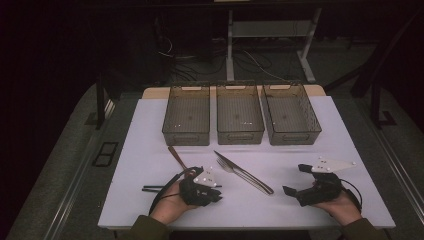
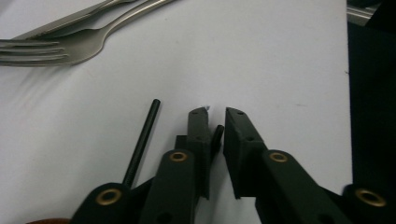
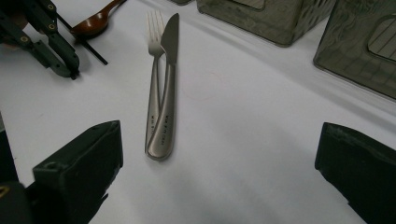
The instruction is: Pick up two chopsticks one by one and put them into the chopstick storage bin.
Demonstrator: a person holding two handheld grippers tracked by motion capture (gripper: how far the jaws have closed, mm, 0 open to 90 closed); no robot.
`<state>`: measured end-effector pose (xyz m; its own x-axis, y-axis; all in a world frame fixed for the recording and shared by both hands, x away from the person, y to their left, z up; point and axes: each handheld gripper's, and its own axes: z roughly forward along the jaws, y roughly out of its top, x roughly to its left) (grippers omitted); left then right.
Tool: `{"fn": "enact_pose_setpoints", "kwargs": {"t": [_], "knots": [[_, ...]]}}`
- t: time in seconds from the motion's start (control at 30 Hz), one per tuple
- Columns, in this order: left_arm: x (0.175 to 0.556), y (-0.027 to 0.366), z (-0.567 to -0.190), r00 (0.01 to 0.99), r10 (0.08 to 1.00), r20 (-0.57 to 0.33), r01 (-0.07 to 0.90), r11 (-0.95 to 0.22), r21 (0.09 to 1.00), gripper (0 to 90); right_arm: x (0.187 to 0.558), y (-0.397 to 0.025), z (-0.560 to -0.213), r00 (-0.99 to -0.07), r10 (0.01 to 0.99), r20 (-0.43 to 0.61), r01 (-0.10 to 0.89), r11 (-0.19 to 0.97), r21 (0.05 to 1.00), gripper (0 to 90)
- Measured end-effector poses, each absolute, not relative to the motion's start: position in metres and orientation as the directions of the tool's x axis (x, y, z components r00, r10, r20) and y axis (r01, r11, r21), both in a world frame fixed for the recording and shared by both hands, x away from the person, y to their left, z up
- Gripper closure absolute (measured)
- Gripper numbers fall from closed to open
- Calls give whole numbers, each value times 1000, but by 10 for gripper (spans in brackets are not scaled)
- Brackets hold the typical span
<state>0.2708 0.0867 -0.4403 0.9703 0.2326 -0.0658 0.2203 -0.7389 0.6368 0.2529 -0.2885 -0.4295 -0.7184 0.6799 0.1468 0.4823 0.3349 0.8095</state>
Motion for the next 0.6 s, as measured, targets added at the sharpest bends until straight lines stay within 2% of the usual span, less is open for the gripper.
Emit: {"fn": "enact_pose_setpoints", "kwargs": {"t": [0.6], "knots": [[280,65,-441,969,241,-50,217,-738,639,844,253,-288,-430,-718,680,147,483,336,809,12]]}}
